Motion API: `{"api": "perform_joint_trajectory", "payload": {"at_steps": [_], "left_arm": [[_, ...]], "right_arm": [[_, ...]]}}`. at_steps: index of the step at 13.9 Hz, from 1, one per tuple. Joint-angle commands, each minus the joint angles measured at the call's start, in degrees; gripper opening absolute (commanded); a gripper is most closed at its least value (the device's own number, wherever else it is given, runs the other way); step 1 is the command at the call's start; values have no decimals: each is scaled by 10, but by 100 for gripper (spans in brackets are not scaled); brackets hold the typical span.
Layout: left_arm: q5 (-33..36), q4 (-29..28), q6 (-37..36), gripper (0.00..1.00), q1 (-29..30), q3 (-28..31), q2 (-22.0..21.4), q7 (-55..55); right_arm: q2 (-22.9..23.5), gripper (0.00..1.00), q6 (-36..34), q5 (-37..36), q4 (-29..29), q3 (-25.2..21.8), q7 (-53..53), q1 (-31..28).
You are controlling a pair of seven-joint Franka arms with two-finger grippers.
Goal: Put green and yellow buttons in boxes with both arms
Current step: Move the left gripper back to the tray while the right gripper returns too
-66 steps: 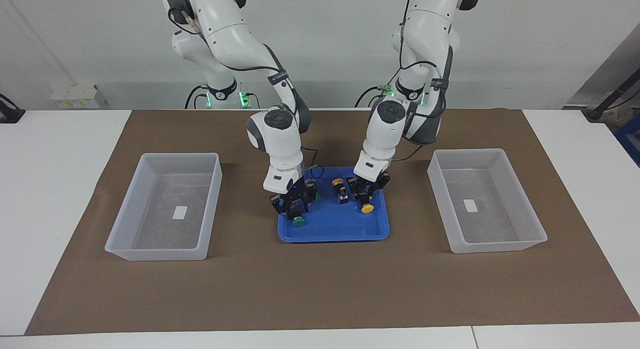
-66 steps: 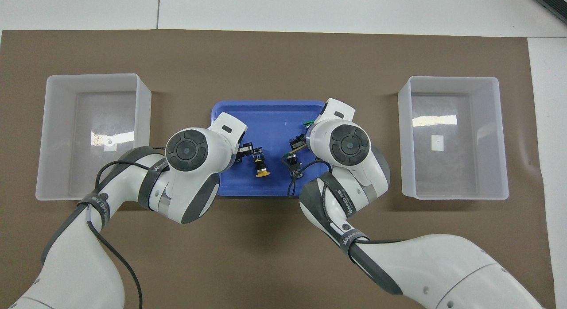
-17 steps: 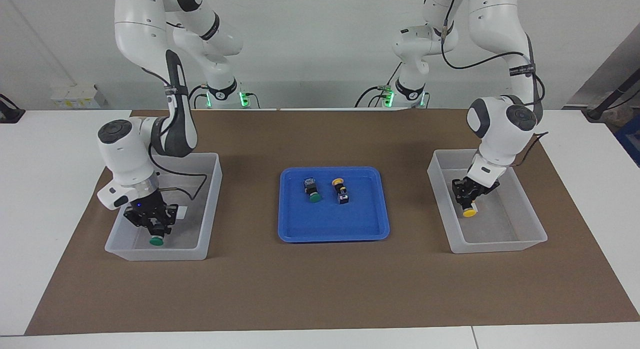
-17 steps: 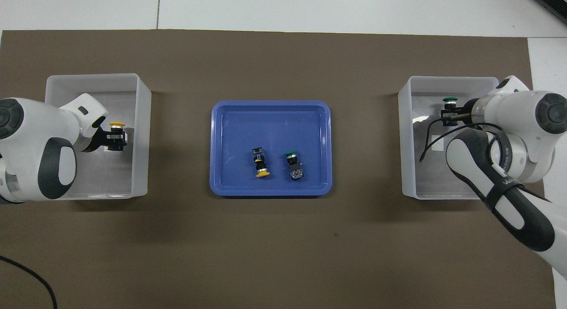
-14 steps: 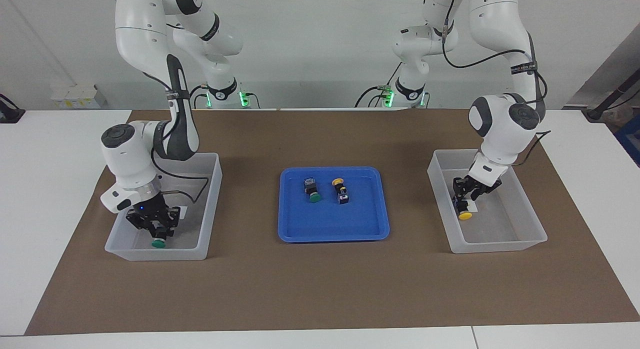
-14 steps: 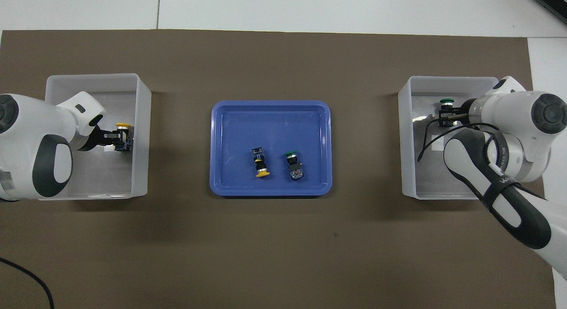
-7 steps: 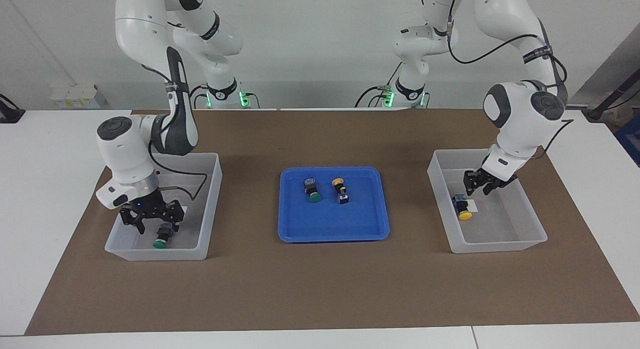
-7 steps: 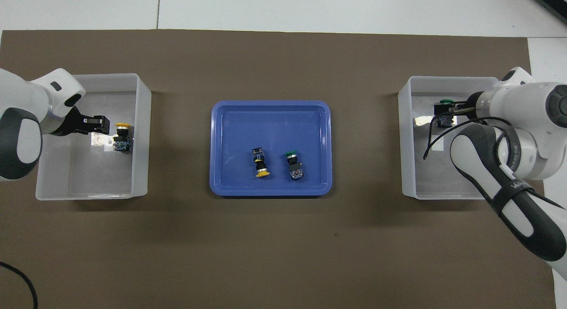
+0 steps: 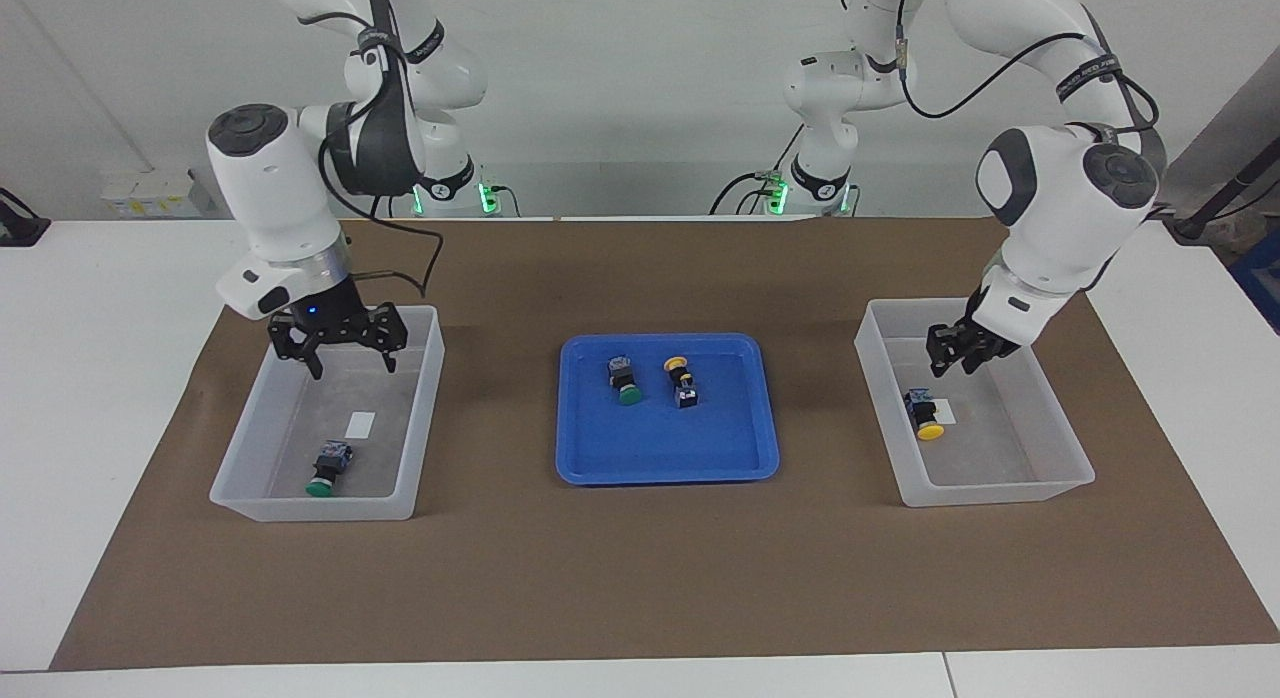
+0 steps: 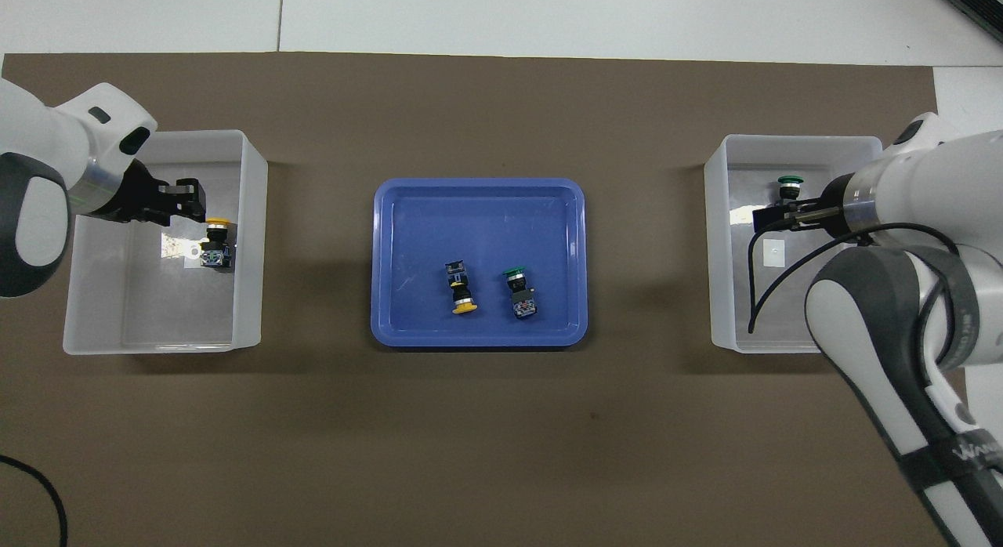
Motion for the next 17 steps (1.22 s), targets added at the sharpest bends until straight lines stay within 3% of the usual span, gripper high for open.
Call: {"api": "perform_joint_trajectory", "payload": {"at_steps": [1,5,11,17], "left_arm": [[-4,5,-11,47,-55,6,4,-99],[-5,-20,11,47,-118,5,-3,-213],[-21,-148,177,47,-195,5,-40,-318],[-21,-167,268,47,-251,5,1,-387]], "right_arm": [[-12,100,0,9,-19,1,11,46],[6,100,47,9,-23,1,26,124],[63,100,160,10,-49,1,41,227],[130,100,247,9,-50,1,101,265]]}}
